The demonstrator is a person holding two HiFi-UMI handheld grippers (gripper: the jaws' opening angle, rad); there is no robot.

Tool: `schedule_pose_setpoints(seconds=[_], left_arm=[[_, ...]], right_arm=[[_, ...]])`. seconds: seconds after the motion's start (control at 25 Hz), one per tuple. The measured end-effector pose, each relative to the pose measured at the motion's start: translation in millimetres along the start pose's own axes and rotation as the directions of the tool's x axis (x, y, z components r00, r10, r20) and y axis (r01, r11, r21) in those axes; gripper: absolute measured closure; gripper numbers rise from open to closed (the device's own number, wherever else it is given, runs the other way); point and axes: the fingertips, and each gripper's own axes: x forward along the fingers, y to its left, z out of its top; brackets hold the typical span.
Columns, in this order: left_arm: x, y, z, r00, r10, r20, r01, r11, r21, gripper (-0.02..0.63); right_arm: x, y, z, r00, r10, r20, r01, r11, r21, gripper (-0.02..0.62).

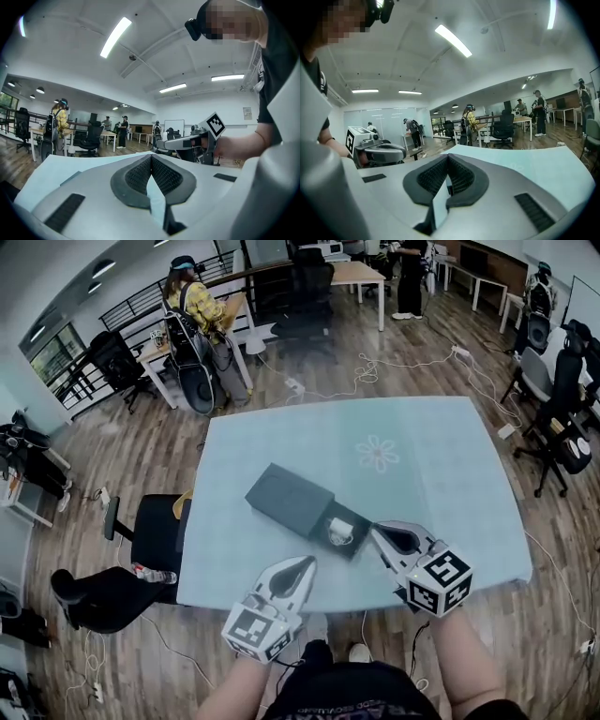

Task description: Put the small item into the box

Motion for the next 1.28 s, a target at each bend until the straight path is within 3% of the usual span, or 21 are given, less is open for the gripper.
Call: schedule_pose_setpoints(seconds=[0.52, 1.0, 1.28], left_arm=[[-42, -55, -13, 0.996, 0.084, -0.012, -0.085, 0.995, -0.047, 0.572], [-57, -67, -36, 0.998, 0.013, -0.065, -0.015, 0.999, -0.036, 0.572], [-71, -52, -27, 0.997, -0.062, -0.049, 0.062, 0.998, -0.013, 0.572]], right_arm=[[-56, 50, -35, 0.996, 0.085, -0.003, -0.085, 0.996, 0.030, 0.576], [-54, 79, -62, 0.997, 0.080, 0.001, -0.080, 0.994, 0.078, 0.577], [-44, 99, -54, 1.000, 0.014, 0.019, -0.016, 0.996, 0.091, 0.577]])
